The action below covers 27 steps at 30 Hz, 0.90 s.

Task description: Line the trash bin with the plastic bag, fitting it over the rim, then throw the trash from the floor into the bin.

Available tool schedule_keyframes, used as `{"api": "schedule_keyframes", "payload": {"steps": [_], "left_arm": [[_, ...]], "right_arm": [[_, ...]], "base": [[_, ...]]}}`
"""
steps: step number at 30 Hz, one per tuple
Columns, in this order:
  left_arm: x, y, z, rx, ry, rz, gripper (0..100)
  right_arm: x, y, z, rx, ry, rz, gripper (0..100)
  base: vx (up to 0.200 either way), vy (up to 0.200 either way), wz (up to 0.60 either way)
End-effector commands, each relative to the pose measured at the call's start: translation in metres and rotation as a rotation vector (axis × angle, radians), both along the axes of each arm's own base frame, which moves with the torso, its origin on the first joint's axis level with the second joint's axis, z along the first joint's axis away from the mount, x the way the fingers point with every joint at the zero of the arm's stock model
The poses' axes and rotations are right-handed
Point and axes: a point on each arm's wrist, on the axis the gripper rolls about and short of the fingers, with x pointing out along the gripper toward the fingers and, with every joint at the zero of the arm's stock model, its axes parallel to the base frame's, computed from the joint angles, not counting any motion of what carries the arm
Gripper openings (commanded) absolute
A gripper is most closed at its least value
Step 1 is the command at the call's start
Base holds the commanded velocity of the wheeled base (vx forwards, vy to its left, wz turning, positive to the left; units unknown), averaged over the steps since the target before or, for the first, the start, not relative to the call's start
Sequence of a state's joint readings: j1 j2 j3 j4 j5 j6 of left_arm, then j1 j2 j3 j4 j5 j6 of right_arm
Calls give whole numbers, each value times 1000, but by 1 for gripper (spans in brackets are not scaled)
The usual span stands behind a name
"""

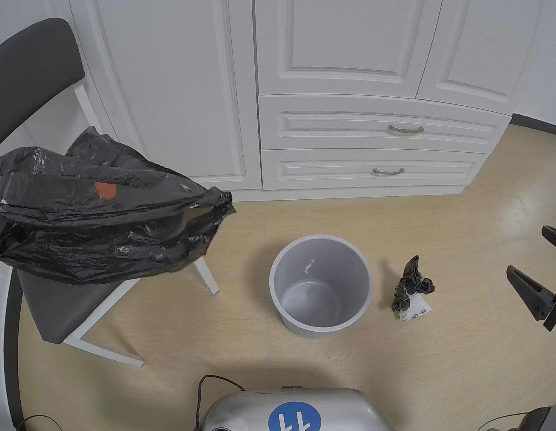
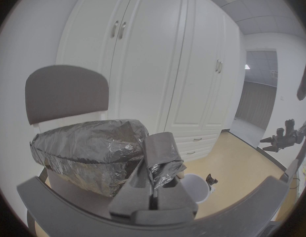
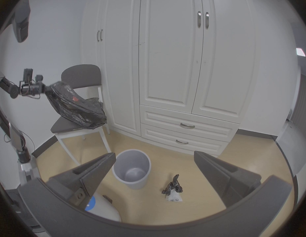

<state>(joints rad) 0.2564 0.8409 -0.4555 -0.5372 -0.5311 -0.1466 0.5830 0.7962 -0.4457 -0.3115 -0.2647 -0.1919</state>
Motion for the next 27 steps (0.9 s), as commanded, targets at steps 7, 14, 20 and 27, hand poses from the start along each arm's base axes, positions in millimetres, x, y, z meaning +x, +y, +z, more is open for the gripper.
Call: {"api": "schedule_keyframes", "payload": {"steps": [7, 14, 20, 27], "left_arm": [[-17, -9, 11, 17, -82, -63, 0], [-17, -18, 19, 13, -103, -186, 0], [-20, -26, 39, -3, -159, -302, 0], [-6, -35, 64, -28, -186, -368, 0]], "right_arm": [[-4, -1, -6, -128, 141, 32, 100], [-4, 0, 4, -74, 105, 43, 100], [-3, 2, 7, -30, 84, 60, 100], [-1, 9, 3, -26, 97, 119, 100]], "base": [[0, 0, 0], [0, 0, 0], [0, 0, 0], [0, 0, 0]]}}
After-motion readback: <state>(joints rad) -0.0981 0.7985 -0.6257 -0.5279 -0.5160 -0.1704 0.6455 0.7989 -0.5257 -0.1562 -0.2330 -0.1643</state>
